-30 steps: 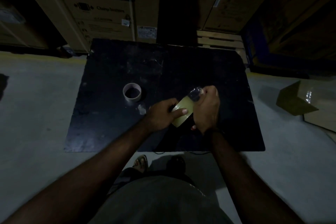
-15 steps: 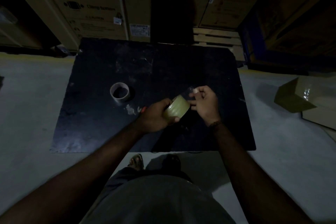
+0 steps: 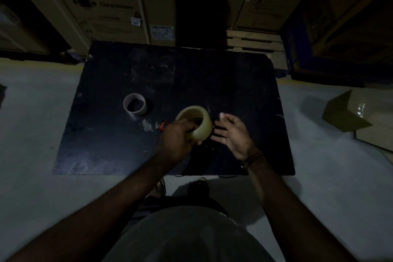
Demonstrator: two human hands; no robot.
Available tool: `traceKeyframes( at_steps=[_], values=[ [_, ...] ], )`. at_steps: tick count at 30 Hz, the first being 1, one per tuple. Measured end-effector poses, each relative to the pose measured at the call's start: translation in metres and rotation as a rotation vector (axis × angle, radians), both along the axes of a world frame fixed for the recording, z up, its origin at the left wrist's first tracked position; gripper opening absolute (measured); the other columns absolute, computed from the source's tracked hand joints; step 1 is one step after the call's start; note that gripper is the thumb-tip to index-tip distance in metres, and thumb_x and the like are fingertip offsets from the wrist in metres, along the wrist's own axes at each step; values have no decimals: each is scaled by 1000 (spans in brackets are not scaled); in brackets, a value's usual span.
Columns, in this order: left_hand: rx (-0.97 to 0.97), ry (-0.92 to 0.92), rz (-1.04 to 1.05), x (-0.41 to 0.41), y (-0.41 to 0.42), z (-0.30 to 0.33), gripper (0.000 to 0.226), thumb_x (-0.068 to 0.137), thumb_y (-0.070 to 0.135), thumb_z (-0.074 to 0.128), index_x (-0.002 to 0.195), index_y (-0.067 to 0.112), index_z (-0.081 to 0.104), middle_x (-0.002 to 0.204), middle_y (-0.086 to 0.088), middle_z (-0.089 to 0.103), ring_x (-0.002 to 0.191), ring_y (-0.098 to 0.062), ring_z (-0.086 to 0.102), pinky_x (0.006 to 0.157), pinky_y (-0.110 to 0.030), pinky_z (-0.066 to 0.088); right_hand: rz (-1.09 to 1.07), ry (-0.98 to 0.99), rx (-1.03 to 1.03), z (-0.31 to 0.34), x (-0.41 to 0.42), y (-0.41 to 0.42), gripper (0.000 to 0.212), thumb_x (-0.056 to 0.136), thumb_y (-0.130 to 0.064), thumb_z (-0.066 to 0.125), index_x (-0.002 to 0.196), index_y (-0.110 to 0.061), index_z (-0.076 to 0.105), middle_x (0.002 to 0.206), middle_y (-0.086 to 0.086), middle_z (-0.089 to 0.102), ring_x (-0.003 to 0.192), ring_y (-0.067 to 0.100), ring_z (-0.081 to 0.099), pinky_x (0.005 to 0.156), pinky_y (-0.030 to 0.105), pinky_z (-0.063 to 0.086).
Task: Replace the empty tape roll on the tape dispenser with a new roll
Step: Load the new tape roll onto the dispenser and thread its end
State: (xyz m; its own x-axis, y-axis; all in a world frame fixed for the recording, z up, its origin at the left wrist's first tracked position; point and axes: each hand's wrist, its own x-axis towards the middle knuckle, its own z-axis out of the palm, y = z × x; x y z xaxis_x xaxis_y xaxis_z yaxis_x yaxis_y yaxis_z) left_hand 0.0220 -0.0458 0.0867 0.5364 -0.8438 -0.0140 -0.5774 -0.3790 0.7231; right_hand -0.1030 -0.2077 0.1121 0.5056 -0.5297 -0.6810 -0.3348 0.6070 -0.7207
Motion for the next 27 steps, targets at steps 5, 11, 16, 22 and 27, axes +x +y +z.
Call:
traceKeyframes(
  at_steps=[5, 11, 16, 22, 27],
  values=[
    [42, -256, -80, -4, 1, 2, 32, 67, 18, 92, 98, 20, 82, 90, -4, 73, 82, -32, 72, 70, -36, 56, 88, 6, -28, 4, 7, 11, 69, 95, -38, 72, 152, -14, 40, 142, 15, 61, 118, 33, 69, 87, 49, 65],
    [12, -447, -57, -12, 3, 1, 30, 69, 18, 88, 97, 19, 79, 87, -4, 68, 81, -36, 69, 73, -43, 51, 104, -15, -101, 13, 16, 15, 92, 85, -22, 86, 158, -12, 31, 127, 11, 72, 106, 24, 77, 78, 41, 66],
    [-132, -458, 55, -19, 13, 2, 66, 87, 40, 84, 142, 12, 62, 149, -17, 52, 134, -34, 51, 106, -39, 40, 92, -10, -171, 10, 12, 6, 77, 87, -12, 83, 150, -15, 39, 120, 8, 75, 103, 22, 76, 85, 49, 65],
    [36, 109, 337, -10, 21, -15, 39, 106, 46, 50, 117, 12, 67, 112, -12, 71, 107, -31, 71, 84, -34, 50, 39, 79, -223, -3, -9, -10, 66, 88, -11, 82, 142, -13, 43, 125, 12, 72, 114, 29, 72, 94, 57, 61],
    [303, 24, 42, -12, 49, -44, 34, 101, 25, 61, 131, 12, 65, 119, -17, 74, 108, -37, 74, 86, -36, 55, 9, 189, -194, -28, -40, -9, 60, 88, -11, 82, 138, -7, 50, 128, 13, 72, 113, 29, 71, 96, 60, 59]
  ],
)
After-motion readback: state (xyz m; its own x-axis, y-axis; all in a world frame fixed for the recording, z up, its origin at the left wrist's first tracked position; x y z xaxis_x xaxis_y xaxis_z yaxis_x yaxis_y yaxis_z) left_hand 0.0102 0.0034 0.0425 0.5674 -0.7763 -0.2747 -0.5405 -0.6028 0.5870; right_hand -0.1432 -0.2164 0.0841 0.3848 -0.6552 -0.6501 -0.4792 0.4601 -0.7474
